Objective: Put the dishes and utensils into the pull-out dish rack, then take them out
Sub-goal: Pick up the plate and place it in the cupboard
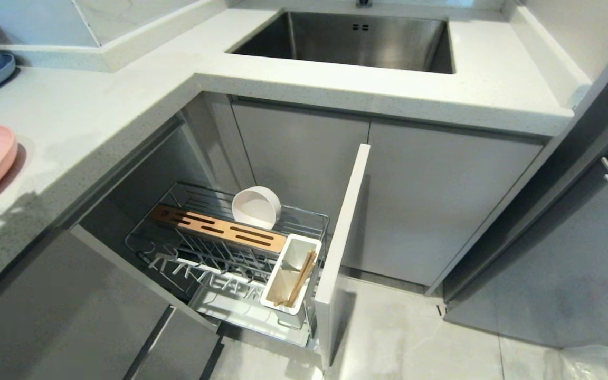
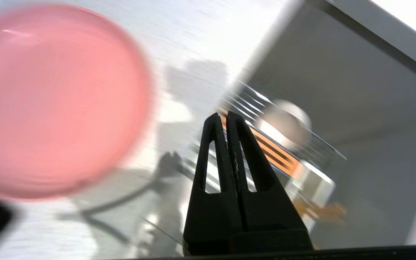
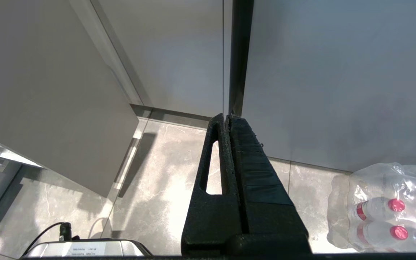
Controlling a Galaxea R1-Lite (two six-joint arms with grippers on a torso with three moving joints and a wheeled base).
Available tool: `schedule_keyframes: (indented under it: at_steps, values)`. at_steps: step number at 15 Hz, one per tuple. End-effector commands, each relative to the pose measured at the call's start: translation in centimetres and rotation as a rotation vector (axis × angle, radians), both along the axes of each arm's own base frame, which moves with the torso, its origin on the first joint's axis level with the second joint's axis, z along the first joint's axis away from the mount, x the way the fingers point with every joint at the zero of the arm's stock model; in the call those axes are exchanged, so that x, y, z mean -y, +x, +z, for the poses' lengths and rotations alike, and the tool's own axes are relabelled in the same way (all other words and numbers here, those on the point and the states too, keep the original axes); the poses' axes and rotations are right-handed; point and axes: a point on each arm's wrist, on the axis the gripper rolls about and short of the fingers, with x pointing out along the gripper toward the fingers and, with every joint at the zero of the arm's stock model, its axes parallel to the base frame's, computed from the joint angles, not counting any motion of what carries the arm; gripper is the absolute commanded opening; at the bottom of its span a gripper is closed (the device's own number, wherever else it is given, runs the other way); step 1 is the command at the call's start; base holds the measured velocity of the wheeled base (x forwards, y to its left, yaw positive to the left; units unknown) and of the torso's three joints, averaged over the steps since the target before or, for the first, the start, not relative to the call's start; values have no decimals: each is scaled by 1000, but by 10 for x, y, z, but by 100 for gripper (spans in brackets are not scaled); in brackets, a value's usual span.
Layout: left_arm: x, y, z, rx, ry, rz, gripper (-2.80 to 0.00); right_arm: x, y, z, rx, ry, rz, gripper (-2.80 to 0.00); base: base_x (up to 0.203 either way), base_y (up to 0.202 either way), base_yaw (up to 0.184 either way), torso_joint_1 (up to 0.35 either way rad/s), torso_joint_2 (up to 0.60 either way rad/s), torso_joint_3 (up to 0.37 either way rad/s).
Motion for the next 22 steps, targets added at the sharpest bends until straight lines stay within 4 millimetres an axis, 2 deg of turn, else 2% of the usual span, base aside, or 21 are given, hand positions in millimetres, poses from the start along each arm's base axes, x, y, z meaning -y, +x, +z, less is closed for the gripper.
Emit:
schedule_keyframes:
  at_steps: [1,4,5,8,11,12,22]
  values:
    - [-13,5,0,-9,30,115,-280,0,0,0,-2,1,0,-280,0,0,0,0,0,0]
    - [-32,41,-3,-36,94,233,-280,0,0,0,-2,1,0,-280,0,0,0,0,0,0]
    - [-33,44,-3,-34,98,237,-280,0,0,0,-2,1,0,-280,0,0,0,0,0,0]
    - [-40,86,-22,-134,87,253,-280,0,0,0,-2,1,0,-280,0,0,0,0,0,0]
    - [-45,102,-30,-176,84,277,-280,0,0,0,-2,1,0,-280,0,0,0,0,0,0]
    - [-46,105,-32,-182,84,286,0,0,0,0,-2,1,0,-280,0,0,0,0,0,0]
    - [-49,129,-46,-221,36,304,0,0,0,0,-2,1,0,-280,0,0,0,0,0,0]
